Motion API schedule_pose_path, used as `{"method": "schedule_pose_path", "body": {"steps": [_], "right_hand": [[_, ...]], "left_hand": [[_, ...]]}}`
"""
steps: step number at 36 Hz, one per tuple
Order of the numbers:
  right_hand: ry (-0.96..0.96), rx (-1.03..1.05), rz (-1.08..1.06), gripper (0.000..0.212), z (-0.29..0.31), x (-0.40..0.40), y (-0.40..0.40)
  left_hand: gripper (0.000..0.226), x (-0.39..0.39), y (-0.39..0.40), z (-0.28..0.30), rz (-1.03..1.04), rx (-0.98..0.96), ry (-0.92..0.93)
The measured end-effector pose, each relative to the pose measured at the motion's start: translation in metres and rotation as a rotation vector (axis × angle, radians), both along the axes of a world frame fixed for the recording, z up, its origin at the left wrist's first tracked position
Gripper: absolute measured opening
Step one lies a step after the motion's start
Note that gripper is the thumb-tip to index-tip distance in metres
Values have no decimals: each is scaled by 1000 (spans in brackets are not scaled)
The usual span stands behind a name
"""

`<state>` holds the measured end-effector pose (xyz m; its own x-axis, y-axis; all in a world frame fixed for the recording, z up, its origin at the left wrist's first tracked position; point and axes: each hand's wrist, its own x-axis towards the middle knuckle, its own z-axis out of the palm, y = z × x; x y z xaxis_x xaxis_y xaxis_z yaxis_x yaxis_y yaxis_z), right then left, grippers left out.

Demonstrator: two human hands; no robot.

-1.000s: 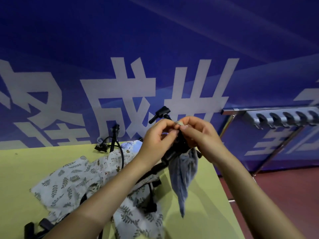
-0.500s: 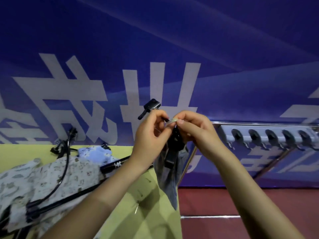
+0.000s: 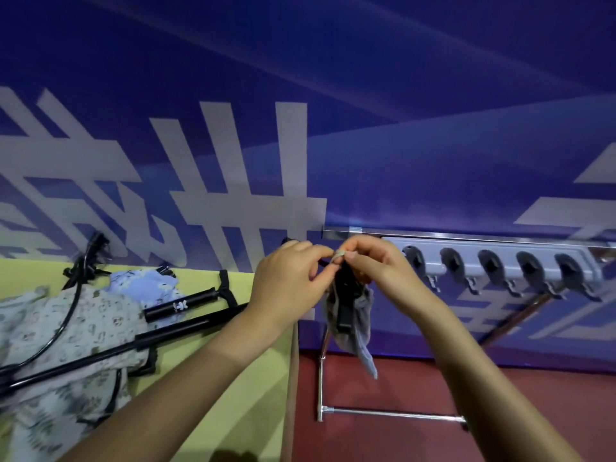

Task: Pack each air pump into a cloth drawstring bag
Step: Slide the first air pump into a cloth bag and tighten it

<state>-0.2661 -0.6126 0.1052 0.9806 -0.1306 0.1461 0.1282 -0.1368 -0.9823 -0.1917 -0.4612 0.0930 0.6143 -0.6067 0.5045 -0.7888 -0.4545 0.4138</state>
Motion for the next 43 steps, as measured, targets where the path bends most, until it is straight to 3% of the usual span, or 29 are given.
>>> {"method": "schedule_pose_path", "body": {"steps": [4, 9, 15, 29, 38, 43], "right_hand": [[27, 12, 30, 17, -6, -5, -14], [41, -20, 8, 16, -15, -11, -24], [98, -29, -51, 24, -33, -18, -38], [239, -279, -344, 16, -116, -40, -73], [190, -312, -591, 22, -155, -41, -90], [208, -241, -674, 9, -169, -31, -100]], "left_hand": [[33, 7, -13, -7, -182, 31, 59], [18, 9, -26, -14, -299, 62, 399], [19, 6, -32, -30, -361, -9, 768], [26, -5, -69, -91, -312, 40, 970], [23, -4, -123, -111, -226, 190, 927], [24, 6, -143, -116, -202, 275, 878]]}}
